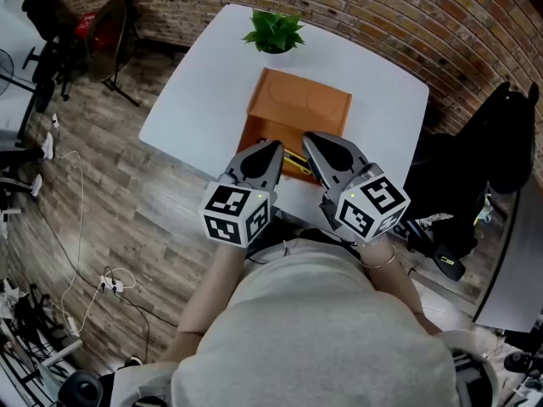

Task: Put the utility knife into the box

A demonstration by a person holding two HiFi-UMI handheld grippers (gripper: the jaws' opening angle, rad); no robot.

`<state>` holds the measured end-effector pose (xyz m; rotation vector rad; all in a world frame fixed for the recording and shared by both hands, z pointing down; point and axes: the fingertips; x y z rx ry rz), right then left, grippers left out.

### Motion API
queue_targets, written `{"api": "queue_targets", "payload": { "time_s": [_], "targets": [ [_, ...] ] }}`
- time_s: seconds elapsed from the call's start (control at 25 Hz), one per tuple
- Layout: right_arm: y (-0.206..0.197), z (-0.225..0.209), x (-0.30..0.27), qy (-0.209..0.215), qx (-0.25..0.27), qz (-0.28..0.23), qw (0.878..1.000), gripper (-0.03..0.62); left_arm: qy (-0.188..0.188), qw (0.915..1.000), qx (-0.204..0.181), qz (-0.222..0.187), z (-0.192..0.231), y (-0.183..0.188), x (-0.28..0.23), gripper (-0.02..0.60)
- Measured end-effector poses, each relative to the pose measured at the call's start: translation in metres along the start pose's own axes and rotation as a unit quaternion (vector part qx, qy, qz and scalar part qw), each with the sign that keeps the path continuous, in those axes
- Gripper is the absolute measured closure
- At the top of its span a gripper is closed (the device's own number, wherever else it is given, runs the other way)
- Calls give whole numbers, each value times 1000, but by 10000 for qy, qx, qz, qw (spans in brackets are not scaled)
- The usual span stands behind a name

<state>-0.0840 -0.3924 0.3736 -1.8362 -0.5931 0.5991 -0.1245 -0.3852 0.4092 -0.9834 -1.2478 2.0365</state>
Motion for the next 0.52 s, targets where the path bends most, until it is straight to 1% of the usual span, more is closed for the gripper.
{"api": "queue_targets", "payload": {
  "time_s": [0.08, 0.2, 0.32, 0.52],
  "targets": [
    [-2, 1, 0, -1, -18, 14, 10000, 595, -25, 10000, 9, 22, -1, -2, 0, 574],
    [-3, 0, 0, -54, 100, 64, 9999, 595, -74, 10000, 0, 19, -1, -1, -2, 574],
    [-4, 0, -1, -62, 45, 76, 9999, 595, -89, 10000, 2, 2, 1, 1, -3, 574],
    [-9, -6, -4, -186, 134, 180, 9996, 595, -147, 9999, 54, 60, 6, 1, -10, 574]
  ]
}}
Point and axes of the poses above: the fingertips, and each gripper's own axes: x backward along the fingers, z to its left, y out of its top, and after that the axes turned 3 degrees about -z, right-handed
